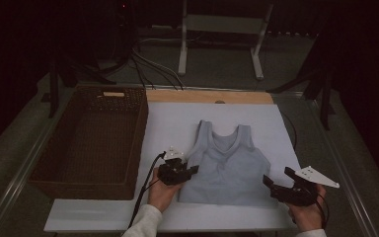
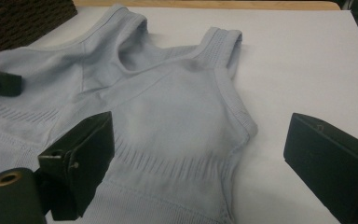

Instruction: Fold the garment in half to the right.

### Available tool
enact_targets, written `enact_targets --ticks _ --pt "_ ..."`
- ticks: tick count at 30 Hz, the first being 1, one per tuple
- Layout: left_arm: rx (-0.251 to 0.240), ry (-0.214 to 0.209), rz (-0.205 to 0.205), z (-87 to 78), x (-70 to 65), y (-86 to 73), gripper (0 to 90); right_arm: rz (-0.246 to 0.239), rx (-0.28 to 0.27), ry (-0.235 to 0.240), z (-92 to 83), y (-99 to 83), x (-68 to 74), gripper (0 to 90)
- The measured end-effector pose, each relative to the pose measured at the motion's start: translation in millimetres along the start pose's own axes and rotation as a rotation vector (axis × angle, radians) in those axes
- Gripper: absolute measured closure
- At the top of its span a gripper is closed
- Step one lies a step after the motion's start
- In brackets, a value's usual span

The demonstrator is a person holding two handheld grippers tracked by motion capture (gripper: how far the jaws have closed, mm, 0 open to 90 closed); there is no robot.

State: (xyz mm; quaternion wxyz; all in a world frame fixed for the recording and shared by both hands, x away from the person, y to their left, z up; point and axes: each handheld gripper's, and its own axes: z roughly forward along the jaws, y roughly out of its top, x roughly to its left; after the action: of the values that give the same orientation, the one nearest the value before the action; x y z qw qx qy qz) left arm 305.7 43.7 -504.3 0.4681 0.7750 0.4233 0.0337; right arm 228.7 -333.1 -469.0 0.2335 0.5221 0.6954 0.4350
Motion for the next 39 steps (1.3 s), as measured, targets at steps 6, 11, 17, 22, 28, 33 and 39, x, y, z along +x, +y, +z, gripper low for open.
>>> enact_targets --ticks 6,11,17,22,28,33,39 --pt "0.007 0.008 -0.008 -1.7 -0.9 1.3 82.3 -0.005 0.0 -0.002 -0.2 0.0 0.4 8.9" --pt "0.006 0.017 -0.013 -6.4 0.2 2.2 82.6 -0.009 0.0 -0.003 0.2 -0.3 0.5 8.9" --pt "0.011 0.024 -0.013 -9.9 -0.4 2.4 82.7 -0.011 0.0 -0.004 0.2 -0.4 0.7 8.9" --pt "0.004 0.029 -0.019 -13.5 0.6 2.6 82.7 -0.012 -0.001 -0.007 0.0 -0.4 0.6 8.9" --pt "0.003 0.035 -0.029 -18.4 3.3 1.4 82.7 -0.012 0.0 -0.005 0.4 -0.6 0.6 8.9" --pt "0.003 0.039 -0.034 -23.2 5.6 -0.4 82.7 -0.012 0.0 -0.005 0.6 -0.7 0.6 8.9" --pt "0.002 0.045 -0.045 -29.7 9.0 -3.6 82.7 -0.012 0.0 -0.004 0.7 -0.8 0.6 8.9"
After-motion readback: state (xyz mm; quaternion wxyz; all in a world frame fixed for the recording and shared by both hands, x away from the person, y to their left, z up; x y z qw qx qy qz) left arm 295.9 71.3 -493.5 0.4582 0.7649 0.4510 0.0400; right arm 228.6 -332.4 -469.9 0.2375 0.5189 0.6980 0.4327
